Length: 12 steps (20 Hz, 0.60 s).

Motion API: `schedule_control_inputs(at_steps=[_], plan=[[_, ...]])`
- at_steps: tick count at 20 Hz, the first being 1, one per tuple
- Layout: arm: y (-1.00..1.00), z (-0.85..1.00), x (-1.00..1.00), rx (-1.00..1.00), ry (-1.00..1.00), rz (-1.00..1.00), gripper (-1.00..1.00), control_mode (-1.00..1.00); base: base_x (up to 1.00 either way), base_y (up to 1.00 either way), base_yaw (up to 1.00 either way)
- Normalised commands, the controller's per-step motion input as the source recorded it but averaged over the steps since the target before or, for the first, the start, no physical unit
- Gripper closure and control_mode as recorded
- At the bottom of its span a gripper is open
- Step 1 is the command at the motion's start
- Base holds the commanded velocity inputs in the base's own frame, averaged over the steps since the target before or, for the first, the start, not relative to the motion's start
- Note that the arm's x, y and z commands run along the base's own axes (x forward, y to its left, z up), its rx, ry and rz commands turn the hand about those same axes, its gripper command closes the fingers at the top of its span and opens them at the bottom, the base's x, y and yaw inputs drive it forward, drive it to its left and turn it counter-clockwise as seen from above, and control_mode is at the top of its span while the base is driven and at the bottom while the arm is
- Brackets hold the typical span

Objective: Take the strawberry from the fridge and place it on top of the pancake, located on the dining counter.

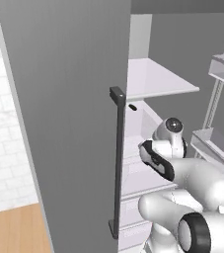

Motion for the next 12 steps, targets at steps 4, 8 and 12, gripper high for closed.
schedule_control_inputs(at_steps=[4, 8, 12], plan=[[0.12, 0.96, -0.97, 0.00, 0.00, 0.00, 1.00, -1.00, 0.00, 0.00, 0.00], [0.07, 0.92, -0.95, 0.00, 0.00, 0.00, 1.00, -1.00, 0.00, 0.00, 0.00], [0.00, 0.90, -0.84, 0.00, 0.00, 0.00, 1.00, -1.00, 0.00, 0.00, 0.00]])
